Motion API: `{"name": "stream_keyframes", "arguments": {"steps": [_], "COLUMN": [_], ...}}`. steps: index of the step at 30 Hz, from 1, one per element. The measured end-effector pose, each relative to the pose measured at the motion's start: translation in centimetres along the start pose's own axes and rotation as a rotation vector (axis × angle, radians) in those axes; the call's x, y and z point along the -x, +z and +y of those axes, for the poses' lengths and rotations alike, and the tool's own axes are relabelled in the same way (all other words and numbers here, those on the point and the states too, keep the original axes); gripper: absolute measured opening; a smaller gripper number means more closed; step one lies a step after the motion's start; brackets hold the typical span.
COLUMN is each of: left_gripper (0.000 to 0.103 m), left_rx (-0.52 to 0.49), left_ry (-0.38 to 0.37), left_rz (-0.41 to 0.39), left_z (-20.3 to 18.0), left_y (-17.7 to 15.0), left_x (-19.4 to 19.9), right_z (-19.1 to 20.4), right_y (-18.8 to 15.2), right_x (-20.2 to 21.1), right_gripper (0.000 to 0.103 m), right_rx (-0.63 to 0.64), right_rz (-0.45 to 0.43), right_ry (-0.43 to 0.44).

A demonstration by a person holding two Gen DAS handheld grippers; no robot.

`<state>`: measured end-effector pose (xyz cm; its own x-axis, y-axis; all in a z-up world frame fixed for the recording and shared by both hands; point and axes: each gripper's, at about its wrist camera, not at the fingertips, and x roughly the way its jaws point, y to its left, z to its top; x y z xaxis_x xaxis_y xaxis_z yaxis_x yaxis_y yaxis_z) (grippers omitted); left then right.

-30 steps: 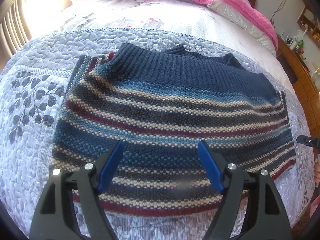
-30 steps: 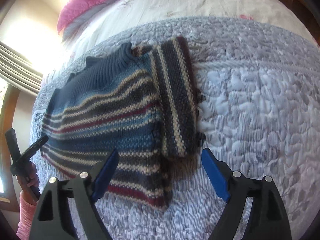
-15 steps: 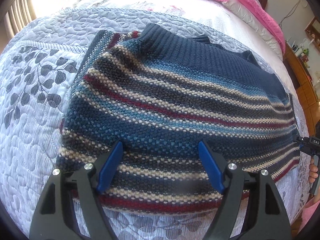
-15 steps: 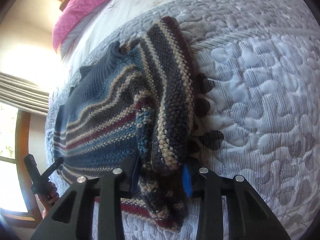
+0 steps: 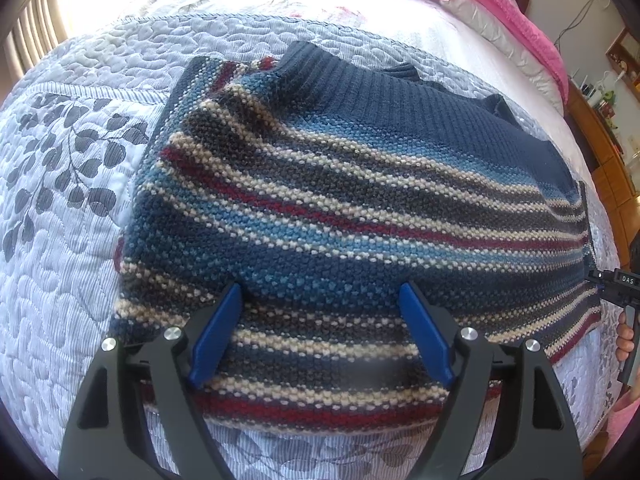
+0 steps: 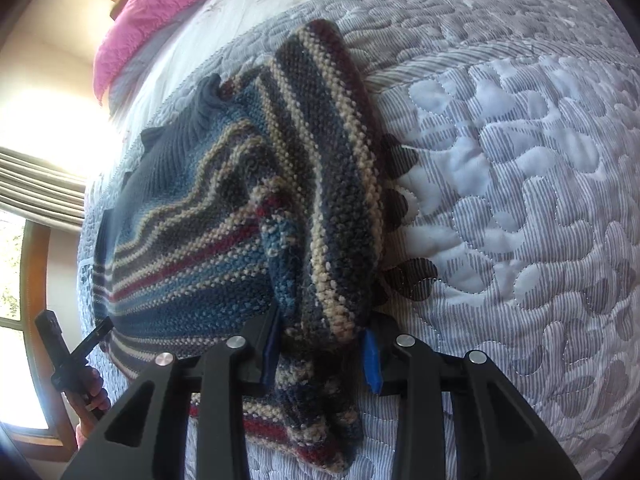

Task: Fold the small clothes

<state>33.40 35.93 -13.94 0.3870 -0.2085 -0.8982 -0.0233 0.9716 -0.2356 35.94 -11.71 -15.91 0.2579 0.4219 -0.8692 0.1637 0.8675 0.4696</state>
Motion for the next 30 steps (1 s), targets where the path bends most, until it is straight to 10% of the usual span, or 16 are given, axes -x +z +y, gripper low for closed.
{"name": "stream_keyframes", "arguments": {"steps": [7, 13, 20, 30], "left_gripper": [0.08, 0.08, 0.08, 0.08], "left_rx": [0.022, 0.048, 0.065, 0.098], "left_ry": [-0.017, -0.06, -0.075, -0.094], "left_rz": [0.004, -0.057, -0.083, -0.104], "left_z": [0.2, 1.4, 3.1, 4.7], "left_y": [0.1, 0.0, -0.3, -0.7], "left_x": [1.6, 5.5, 7.5, 8.8], "right_z": [2.5, 14.5, 25.6, 28.2], "right_y": [0.1, 0.7, 0.4, -1.8], "right_x": [2.4, 5.9, 2.4, -6.7], "right_gripper": [0.031, 0.03, 0.03, 0.031], "right_rx": [-0.01, 0.171, 0.339, 0.411], "right_rz": [-0.018, -0.037, 0.019, 0.126], "right_ry": [0.081, 0.209, 0.177, 0.032]}}
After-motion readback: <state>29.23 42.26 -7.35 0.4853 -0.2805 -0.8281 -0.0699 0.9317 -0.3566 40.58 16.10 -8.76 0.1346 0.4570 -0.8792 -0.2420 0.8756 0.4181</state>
